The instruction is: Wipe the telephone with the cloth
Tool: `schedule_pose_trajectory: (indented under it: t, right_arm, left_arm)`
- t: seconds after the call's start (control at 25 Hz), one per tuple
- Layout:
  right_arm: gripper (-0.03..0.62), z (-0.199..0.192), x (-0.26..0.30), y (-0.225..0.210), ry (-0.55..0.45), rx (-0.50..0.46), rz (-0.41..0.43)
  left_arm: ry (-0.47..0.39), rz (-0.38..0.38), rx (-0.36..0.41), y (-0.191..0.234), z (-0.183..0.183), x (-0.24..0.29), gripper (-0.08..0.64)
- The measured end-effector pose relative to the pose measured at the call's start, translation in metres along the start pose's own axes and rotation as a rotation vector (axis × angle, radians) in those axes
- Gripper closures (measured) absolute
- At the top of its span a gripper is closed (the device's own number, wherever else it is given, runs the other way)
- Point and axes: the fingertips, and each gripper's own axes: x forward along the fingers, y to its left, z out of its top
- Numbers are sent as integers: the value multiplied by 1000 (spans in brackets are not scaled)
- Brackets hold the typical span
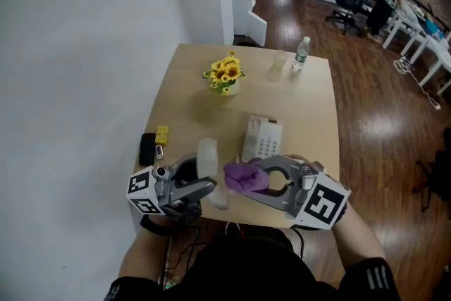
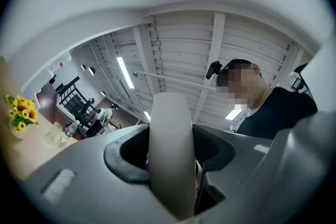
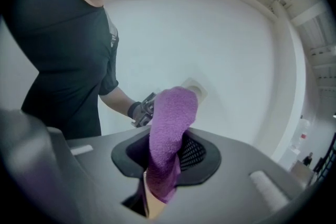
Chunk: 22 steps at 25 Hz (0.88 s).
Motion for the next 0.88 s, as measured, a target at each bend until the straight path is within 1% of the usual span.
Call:
schedule_pose_trajectory:
  t: [0.16, 0.28, 0.44, 0.6, 0.72, 0.8, 0.88]
  right_arm:
    - [491, -8, 4, 4, -22, 96, -36]
    - [491, -6, 18, 12, -24, 104, -35]
    - [491, -5, 35, 23, -35, 103, -21]
    - [491, -6, 39, 30, -57, 135, -27]
    - [491, -10, 39, 46, -48, 145, 21]
    - [491, -17, 39, 61, -5, 128, 71]
    - [491, -21, 37, 67, 25, 109, 88]
  left_arm:
    - [-57, -21, -2, -4, 17, 2, 334]
    - [-78, -29, 0, -6, 22, 4, 334]
    - [-133, -45, -17, -9, 29, 4, 334]
    - [-156, -48, -27, -9, 31, 0, 334]
    - [-167, -49, -35, -9, 31, -3, 334]
    - [-188, -49, -50, -8, 34, -8, 333]
    - [-212, -57, -66, -9, 39, -13, 333]
